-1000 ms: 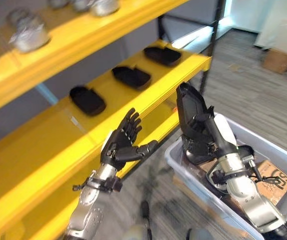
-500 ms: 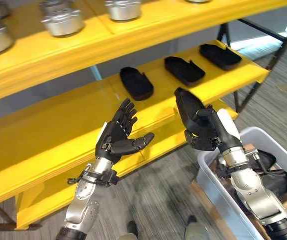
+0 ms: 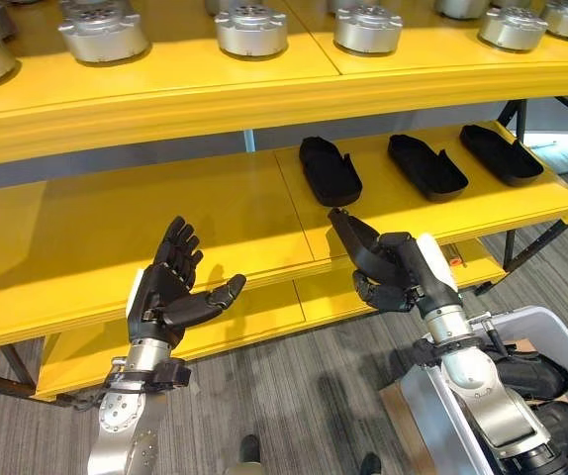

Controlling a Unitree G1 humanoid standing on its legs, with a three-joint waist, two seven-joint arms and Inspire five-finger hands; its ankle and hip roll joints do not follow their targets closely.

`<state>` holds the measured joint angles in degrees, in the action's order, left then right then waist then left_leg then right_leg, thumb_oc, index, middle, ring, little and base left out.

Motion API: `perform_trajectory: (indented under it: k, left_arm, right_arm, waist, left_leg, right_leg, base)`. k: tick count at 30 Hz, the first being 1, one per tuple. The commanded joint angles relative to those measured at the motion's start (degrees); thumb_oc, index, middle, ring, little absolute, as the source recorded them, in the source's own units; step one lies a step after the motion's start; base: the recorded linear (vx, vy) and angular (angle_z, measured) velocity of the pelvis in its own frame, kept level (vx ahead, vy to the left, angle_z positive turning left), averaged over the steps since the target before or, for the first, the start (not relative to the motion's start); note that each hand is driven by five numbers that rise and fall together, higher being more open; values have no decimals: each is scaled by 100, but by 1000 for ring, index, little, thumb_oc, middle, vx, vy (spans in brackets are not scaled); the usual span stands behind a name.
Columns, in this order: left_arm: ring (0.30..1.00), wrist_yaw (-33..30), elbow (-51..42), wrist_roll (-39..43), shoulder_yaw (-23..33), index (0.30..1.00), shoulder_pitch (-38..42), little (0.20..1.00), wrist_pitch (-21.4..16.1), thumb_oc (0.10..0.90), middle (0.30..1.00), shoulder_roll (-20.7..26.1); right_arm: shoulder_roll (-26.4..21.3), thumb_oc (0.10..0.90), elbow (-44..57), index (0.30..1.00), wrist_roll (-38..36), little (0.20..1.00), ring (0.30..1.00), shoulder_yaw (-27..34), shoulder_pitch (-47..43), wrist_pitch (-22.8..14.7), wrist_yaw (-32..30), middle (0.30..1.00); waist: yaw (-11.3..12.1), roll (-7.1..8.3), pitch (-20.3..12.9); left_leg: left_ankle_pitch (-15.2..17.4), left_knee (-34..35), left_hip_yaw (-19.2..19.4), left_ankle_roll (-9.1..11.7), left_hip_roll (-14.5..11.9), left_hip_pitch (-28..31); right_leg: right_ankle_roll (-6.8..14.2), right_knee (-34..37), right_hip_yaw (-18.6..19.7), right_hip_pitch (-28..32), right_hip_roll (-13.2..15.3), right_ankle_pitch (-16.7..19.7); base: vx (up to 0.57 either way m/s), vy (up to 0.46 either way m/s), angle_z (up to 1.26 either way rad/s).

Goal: Move parts from the plastic box to the shelf.

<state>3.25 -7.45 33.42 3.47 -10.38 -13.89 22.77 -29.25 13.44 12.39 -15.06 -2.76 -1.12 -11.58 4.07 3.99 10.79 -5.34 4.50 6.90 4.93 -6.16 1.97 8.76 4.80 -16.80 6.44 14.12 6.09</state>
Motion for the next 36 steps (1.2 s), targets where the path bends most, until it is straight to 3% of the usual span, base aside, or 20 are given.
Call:
perform_trajectory:
  k: [1,12,18,21,22,26,28,29,31,33,34,35,36]
  left_arm:
    - [1000,6,-597,-115,11,1000,470,1000,-610,900,1000,-29]
    - [1000,-137,-677,-111,-41,1000,295,1000,-517,900,1000,-25]
    - [1000,-222,-704,-40,13,1000,205,1000,-428,900,1000,3]
    - [1000,-160,-758,-86,20,1000,140,1000,-409,900,1000,30]
    - [1000,-181,-682,-49,-15,1000,210,1000,-416,900,1000,82]
    - [1000,-54,-540,30,-164,1000,426,1000,-359,900,1000,123]
    - [1000,-30,-570,-55,-204,1000,430,1000,-320,900,1000,123]
    - [1000,-66,-599,-98,-277,1000,456,1000,-276,900,1000,142]
    - [1000,-29,-610,10,-348,1000,500,1000,-211,900,1000,162]
    - [1000,57,-611,174,-443,1000,491,1000,-127,900,1000,154]
    - [1000,65,-612,180,-449,1000,484,1000,-133,900,1000,153]
    - [1000,119,-636,257,-561,1000,458,1000,-150,900,1000,73]
    - [1000,115,-640,264,-635,1000,469,1000,-162,900,1000,37]
  right_arm:
    - [-139,400,938,300,58,300,300,132,-792,-877,-186,300]
    - [-94,400,992,300,57,300,300,-272,-1232,-829,-244,300]
    - [-14,400,959,300,61,300,300,-434,-1418,-798,-205,300]
    - [61,400,922,300,109,300,300,-578,-1558,-771,-238,300]
    - [119,400,870,300,165,300,300,-647,-1601,-757,-323,300]
    - [230,400,816,300,246,300,300,-690,-1577,-719,-556,300]
    - [288,400,754,300,247,300,300,-689,-1559,-787,-570,300]
    - [295,400,714,300,240,300,300,-674,-1527,-817,-590,300]
    - [260,400,715,300,204,300,300,-651,-1479,-801,-652,300]
    - [147,400,826,300,91,300,300,-585,-1307,-760,-633,300]
    - [140,400,834,300,84,300,300,-579,-1293,-757,-627,300]
    - [59,400,868,300,91,300,300,-544,-1202,-744,-558,300]
    - [12,400,884,300,98,300,300,-532,-1171,-725,-558,300]
  waist:
    - [77,-136,-408]
    - [543,-39,-288]
    - [679,0,-287]
    - [807,42,-266]
    - [841,84,-241]
    - [805,138,-202]
    - [786,111,-177]
    - [717,97,-136]
    - [626,55,-142]
    - [408,23,-169]
    - [403,21,-172]
    - [226,27,-190]
    - [137,25,-210]
  left_leg:
    - [250,50,589,9,-414,279]
    - [196,50,288,-8,-304,52]
    - [190,50,300,-18,-249,18]
    - [229,50,447,-49,-162,27]
    - [323,50,568,-122,-50,90]
    - [451,50,766,-290,139,201]
    - [605,50,764,-309,161,325]
    - [557,50,819,-432,248,314]
    - [586,50,749,-487,286,320]
    - [618,50,707,-543,344,343]
    - [624,50,711,-542,344,347]
    - [654,50,612,-576,481,376]
    - [639,50,508,-594,554,360]
  right_leg:
    - [21,-288,-340,161,-26,-340]
    - [52,-51,-665,436,-44,-297]
    - [110,20,-793,476,0,-228]
    - [207,20,-1002,454,160,-61]
    - [293,20,-1053,407,314,154]
    - [316,-3,-1246,361,409,479]
    - [376,-231,-1276,341,375,476]
    - [271,-526,-1254,155,335,452]
    - [167,-642,-1033,55,88,153]
    - [-117,-658,-655,-40,-594,-417]
    - [-135,-656,-638,-40,-626,-437]
    - [-360,-447,-222,-62,-1039,-495]
    - [-413,-322,56,-108,-1171,-435]
  base:
    - [2,44,5]
    - [38,64,18]
    - [59,98,12]
    - [61,198,8]
    - [65,242,11]
    - [64,170,-8]
    - [70,119,-27]
    - [0,114,-37]
    - [60,79,-28]
    - [110,55,-3]
    - [130,75,10]
    - [118,67,-4]
    - [160,81,-5]
